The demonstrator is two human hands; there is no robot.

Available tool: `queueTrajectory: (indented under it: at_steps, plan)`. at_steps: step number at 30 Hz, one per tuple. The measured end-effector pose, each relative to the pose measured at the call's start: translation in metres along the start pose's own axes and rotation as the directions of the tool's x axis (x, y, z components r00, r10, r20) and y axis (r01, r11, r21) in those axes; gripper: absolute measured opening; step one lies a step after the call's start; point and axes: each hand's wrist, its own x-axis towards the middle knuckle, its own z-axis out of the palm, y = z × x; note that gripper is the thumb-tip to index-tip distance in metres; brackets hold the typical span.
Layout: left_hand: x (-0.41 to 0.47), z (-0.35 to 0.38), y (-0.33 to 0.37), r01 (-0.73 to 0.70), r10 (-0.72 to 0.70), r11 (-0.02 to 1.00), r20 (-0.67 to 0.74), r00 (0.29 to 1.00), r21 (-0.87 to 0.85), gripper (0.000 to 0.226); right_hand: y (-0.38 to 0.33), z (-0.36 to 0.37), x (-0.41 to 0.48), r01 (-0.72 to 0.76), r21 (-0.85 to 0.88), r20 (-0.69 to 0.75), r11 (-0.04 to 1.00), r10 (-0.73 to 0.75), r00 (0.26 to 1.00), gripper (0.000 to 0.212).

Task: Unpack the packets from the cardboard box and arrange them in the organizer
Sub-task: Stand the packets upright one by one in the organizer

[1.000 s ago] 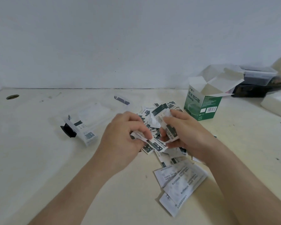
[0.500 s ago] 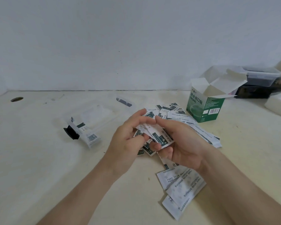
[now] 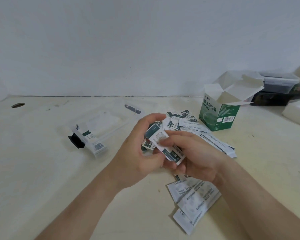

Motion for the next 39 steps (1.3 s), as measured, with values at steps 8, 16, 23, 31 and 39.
queueTrajectory:
  at_steps: [8, 16, 23, 31, 39]
  plan:
    - [0.002, 0.008, -0.010, -0.018, 0.083, 0.735, -0.063, 0.995, 0.678, 0.110, 0.004, 0.008, 0.005, 0.106, 0.089, -0.073, 0.990, -0.099, 0.992, 0.011]
    - [0.002, 0.006, -0.013, -0.015, 0.152, 0.674, -0.118, 0.981, 0.738, 0.112, 0.003, 0.018, 0.005, 0.196, 0.099, -0.105, 0.976, -0.185, 0.977, 0.055]
    - [0.005, -0.009, 0.012, 0.070, -0.080, 0.995, -0.159, 0.984, -0.067, 0.060, 0.001, 0.011, 0.003, 0.146, 0.151, 0.037, 0.978, -0.153, 0.987, 0.033]
    - [0.006, -0.026, 0.012, 0.080, -0.099, 0.912, -0.029, 0.995, -0.403, 0.041, 0.001, 0.010, 0.000, 0.062, 0.267, 0.193, 0.962, -0.116, 0.974, 0.028]
    - [0.007, -0.030, 0.019, 0.189, -0.229, 0.952, -0.153, 0.961, -0.240, 0.027, -0.009, 0.011, -0.004, 0.286, -0.469, -0.013, 0.836, -0.330, 0.944, 0.031]
